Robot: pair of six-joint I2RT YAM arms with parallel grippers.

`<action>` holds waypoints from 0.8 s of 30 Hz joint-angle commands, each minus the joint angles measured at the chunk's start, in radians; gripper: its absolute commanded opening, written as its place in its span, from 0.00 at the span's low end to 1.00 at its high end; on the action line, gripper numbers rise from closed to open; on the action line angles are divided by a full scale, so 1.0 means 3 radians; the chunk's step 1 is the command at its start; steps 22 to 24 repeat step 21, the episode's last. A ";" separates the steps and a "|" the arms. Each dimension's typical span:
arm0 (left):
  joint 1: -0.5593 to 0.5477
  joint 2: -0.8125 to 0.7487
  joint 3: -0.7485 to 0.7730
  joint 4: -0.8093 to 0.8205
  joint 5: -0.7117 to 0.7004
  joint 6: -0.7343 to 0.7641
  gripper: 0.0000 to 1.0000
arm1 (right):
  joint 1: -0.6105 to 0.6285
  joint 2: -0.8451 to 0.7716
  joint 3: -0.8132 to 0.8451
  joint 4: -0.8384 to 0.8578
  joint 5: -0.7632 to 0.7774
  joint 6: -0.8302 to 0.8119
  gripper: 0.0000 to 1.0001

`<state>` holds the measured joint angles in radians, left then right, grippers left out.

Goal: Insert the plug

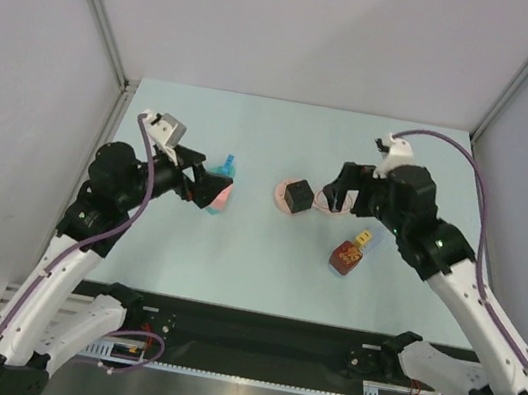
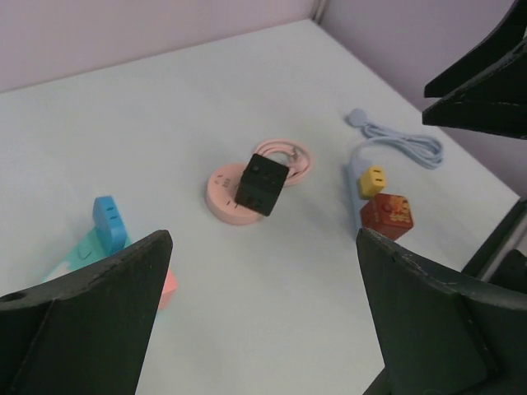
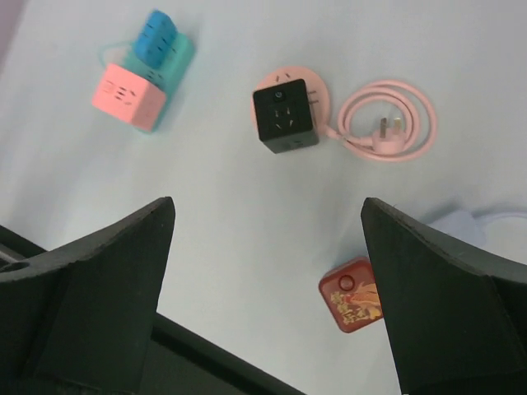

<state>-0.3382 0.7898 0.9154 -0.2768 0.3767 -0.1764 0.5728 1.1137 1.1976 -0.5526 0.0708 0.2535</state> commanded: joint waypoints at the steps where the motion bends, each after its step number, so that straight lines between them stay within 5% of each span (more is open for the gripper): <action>1: -0.0013 -0.0168 -0.0039 0.0477 0.0508 -0.0199 1.00 | -0.0012 -0.0641 -0.0498 0.0623 -0.0159 0.0484 1.00; 12: -0.0008 -0.0296 0.0007 0.0508 0.0831 -0.0552 1.00 | -0.0079 -0.1697 -0.0894 0.0380 0.0117 0.0617 1.00; 24: -0.0013 -0.0547 -0.0111 0.0488 0.0647 -0.0624 1.00 | -0.0084 -0.1769 -0.0714 0.0247 0.0153 0.0500 1.00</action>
